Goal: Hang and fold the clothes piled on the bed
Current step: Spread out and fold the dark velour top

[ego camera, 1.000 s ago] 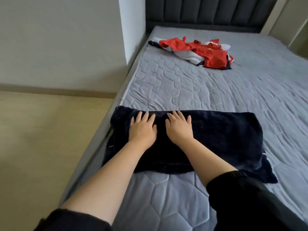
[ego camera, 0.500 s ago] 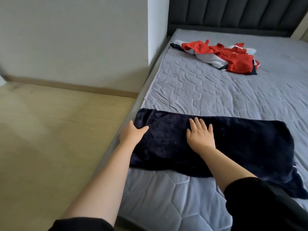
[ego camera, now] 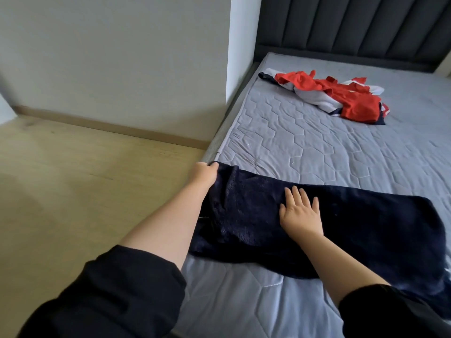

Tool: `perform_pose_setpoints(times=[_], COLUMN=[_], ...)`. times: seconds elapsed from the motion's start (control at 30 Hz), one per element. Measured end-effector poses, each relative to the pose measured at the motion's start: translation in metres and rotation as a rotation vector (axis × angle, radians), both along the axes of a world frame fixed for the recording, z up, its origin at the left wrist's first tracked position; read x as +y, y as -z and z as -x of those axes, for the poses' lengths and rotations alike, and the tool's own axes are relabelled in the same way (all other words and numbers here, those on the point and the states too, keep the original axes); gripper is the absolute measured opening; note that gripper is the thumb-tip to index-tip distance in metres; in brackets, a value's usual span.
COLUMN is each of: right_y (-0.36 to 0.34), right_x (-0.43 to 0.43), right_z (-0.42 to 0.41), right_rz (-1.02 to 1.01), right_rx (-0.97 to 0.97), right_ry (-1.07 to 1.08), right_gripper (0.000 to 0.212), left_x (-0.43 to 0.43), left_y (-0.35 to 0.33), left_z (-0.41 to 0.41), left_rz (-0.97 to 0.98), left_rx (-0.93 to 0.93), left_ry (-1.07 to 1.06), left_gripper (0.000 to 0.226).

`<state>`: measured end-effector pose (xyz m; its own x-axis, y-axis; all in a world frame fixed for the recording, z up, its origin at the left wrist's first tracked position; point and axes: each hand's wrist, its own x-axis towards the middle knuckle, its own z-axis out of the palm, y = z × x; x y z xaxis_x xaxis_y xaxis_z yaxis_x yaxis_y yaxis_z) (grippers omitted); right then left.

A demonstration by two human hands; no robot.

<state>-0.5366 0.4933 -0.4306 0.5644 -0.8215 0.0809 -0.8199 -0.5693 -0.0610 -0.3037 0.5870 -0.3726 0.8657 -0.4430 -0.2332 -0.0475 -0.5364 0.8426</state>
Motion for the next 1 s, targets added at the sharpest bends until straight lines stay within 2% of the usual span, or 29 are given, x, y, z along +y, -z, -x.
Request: perform_pose_setpoints(times=[0.1,0.2,0.3,0.37,0.43,0.5,0.57,0.67,0.77,0.87,1.0], right_y=[0.0,0.0,0.001,0.001,0.0,0.0,0.0,0.001,0.0,-0.001,-0.004], right_x=[-0.001,-0.002,-0.002,-0.002,-0.001,0.0,0.001,0.004,0.005,0.007,0.006], right_z=[0.0,0.0,0.0,-0.002,-0.002,-0.001,0.0,0.0,0.001,0.004,0.009], right_rz=[-0.022,-0.032,-0.038,-0.033,-0.03,-0.026,-0.02,-0.008,-0.018,-0.026,-0.138], right_rx=[-0.015,-0.02,-0.015,-0.014,-0.017,-0.017,-0.015,-0.014,-0.019,-0.028,-0.111], right_ry=[-0.013,-0.011,-0.003,0.0,0.001,0.005,0.006,0.002,0.007,-0.001,-0.011], right_gripper=[0.057,0.057,0.057,0.057,0.057,0.058,0.058,0.058,0.058,0.058,0.059], left_x=[0.014,0.022,0.027,0.032,0.035,0.038,0.046,0.06,0.063,0.063,0.067], left_y=[0.013,0.026,0.016,0.003,-0.008,-0.003,0.014,0.036,0.037,0.034,0.03], left_z=[-0.014,-0.01,-0.003,0.007,0.029,0.059,0.078,0.081,0.073,0.071,0.068], left_rz=[-0.076,-0.168,-0.073,0.069,0.135,0.008,-0.138,-0.165,-0.222,-0.149,0.048], left_rx=[0.076,0.108,-0.089,-0.236,-0.398,-0.482,-0.422,-0.254,-0.081,0.04,0.437], left_ry=[-0.18,-0.134,-0.131,-0.175,0.001,0.283,0.334,0.161,0.097,0.029,0.116], left_gripper=[0.043,0.042,0.035,0.042,0.053,0.069,0.088,0.104,0.111,0.1,0.071])
